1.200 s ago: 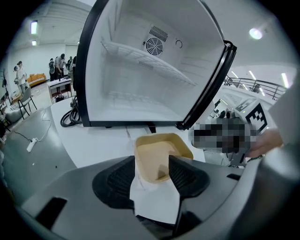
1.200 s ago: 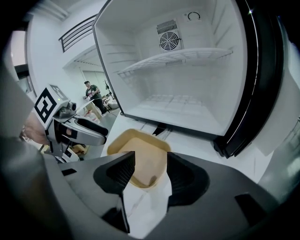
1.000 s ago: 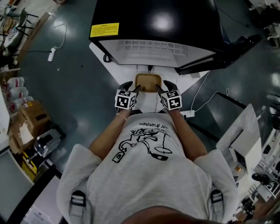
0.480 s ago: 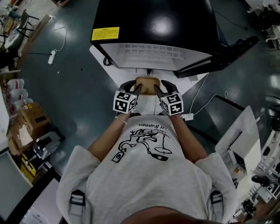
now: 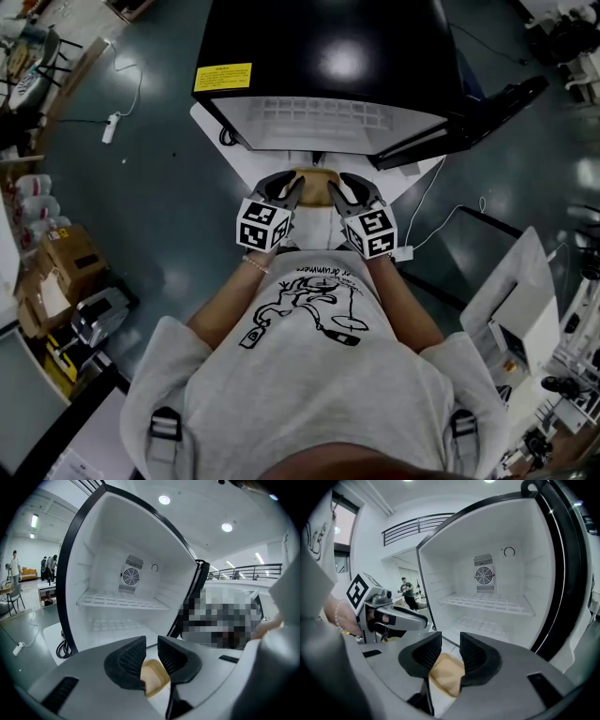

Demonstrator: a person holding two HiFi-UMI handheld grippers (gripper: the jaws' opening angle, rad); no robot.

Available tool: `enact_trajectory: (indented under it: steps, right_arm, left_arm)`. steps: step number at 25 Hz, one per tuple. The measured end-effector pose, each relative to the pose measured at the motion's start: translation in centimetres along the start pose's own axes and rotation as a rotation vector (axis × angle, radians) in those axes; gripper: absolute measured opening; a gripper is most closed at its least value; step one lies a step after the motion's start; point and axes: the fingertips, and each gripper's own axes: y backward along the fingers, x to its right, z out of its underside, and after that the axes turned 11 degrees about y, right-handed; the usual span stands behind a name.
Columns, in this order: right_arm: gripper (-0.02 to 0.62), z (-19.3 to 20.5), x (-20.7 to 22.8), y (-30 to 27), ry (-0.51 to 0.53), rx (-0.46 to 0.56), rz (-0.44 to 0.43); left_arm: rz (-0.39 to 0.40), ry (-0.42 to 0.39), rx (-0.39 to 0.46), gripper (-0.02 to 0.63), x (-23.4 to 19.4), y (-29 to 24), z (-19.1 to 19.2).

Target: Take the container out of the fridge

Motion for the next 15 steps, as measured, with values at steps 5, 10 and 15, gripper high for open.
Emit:
enact_trajectory:
  steps: [5,10,15]
  right_arm:
    - [0.107,-2.7,0.0,1.6,0.007,0.055,0.005]
    - [0.084,-5.6,0.2,3.3,0.006,0.113,0.013]
    - [0.070,-7.7,0.3,4.5,0.011,0.147,0.013]
  left_arm:
    - [0.018,-0.058,0.047,0.073,1.6,1.3,-2.5]
    - [0.049,-0.089,0.101,0.057,3.2,2.6,-5.0]
    - [0.079,-0.110,0.144,0.041,4.7,3.7,-7.1]
